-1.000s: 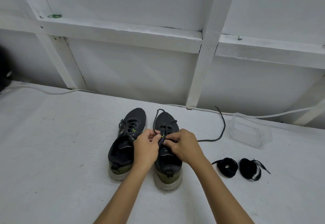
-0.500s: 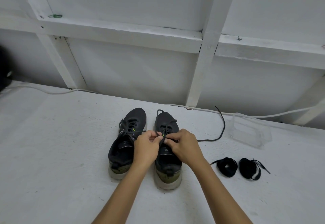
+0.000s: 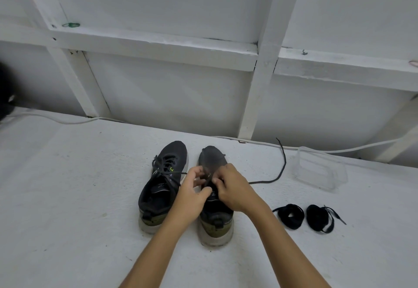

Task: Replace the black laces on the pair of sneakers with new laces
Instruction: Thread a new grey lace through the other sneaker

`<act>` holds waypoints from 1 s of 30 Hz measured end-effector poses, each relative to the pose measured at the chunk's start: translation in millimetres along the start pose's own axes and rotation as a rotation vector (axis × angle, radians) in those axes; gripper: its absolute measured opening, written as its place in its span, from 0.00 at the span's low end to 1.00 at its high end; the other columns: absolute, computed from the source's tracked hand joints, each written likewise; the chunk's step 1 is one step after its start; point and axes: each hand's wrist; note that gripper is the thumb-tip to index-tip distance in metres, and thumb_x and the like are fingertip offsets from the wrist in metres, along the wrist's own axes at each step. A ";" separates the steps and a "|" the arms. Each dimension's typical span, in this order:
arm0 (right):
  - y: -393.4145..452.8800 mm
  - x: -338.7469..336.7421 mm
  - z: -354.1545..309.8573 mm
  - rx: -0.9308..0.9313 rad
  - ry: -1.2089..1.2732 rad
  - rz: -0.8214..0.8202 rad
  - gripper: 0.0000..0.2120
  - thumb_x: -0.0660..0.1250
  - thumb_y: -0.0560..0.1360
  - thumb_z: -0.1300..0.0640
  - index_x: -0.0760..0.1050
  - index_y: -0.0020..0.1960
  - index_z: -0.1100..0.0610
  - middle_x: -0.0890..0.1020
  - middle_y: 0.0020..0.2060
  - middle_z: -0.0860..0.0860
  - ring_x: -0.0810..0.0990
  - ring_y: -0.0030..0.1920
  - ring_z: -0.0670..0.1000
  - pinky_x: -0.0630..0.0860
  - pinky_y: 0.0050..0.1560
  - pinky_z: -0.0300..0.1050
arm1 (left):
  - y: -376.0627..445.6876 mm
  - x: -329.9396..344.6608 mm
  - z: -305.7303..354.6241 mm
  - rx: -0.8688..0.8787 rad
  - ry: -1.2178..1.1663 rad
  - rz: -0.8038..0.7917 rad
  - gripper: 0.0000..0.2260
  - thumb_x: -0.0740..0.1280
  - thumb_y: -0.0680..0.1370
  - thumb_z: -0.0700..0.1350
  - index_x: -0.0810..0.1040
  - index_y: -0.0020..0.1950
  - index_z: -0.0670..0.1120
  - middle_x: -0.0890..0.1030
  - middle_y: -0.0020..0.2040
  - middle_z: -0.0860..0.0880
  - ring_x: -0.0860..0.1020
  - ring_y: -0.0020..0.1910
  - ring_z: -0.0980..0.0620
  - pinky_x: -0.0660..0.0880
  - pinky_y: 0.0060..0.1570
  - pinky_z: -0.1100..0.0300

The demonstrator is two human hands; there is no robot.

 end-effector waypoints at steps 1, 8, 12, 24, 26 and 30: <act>-0.8 -1.5 0.4 0.001 0.005 -0.001 0.03 0.61 0.83 0.55 0.72 0.51 0.51 0.72 0.53 0.50 0.75 0.48 0.50 0.70 0.49 0.42 | 0.9 1.4 1.7 0.001 -0.039 0.001 0.20 0.67 0.76 0.33 0.75 0.60 0.56 0.78 0.60 0.55 0.76 0.62 0.55 0.75 0.61 0.57; 0.2 0.8 -1.3 -0.008 -0.042 -0.005 0.06 0.61 0.82 0.55 0.76 0.53 0.54 0.74 0.53 0.50 0.75 0.49 0.51 0.69 0.49 0.43 | 41.4 0.2 48.2 -0.200 -0.300 0.068 0.07 0.67 0.80 0.43 0.79 0.57 0.51 0.83 0.50 0.55 0.79 0.47 0.60 0.71 0.51 0.59; -1.6 0.2 -1.1 -0.001 -0.049 -0.002 0.05 0.60 0.83 0.55 0.74 0.53 0.53 0.74 0.54 0.51 0.75 0.48 0.51 0.69 0.49 0.42 | 62.4 -4.7 63.1 -0.157 -0.461 0.231 0.05 0.63 0.82 0.42 0.74 0.50 0.51 0.82 0.44 0.53 0.78 0.43 0.56 0.70 0.46 0.56; -5.3 -13.1 -6.3 0.084 0.109 0.017 0.07 0.54 0.85 0.53 0.68 0.53 0.54 0.80 0.46 0.50 0.77 0.43 0.48 0.71 0.39 0.41 | -8.0 13.7 4.7 -0.121 -0.086 0.293 0.04 0.67 0.80 0.46 0.75 0.53 0.48 0.82 0.49 0.50 0.80 0.48 0.59 0.75 0.49 0.62; -6.4 -14.2 -3.2 0.216 0.433 0.082 0.09 0.53 0.85 0.53 0.70 0.54 0.55 0.83 0.47 0.49 0.82 0.49 0.49 0.79 0.48 0.47 | -12.5 17.9 4.0 -0.105 -0.077 0.278 0.08 0.67 0.80 0.48 0.74 0.57 0.49 0.81 0.52 0.54 0.80 0.53 0.61 0.72 0.48 0.69; -12.7 -13.7 7.8 0.415 1.253 0.176 0.11 0.54 0.86 0.55 0.72 0.58 0.60 0.86 0.55 0.52 0.82 0.61 0.50 0.80 0.56 0.64 | -14.4 16.2 3.7 -0.152 -0.054 0.244 0.14 0.68 0.79 0.54 0.70 0.62 0.53 0.79 0.56 0.58 0.77 0.54 0.67 0.71 0.47 0.72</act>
Point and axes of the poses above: each hand's wrist, its own y-axis towards the middle knuckle, its own x-axis out of the palm, z = x × y
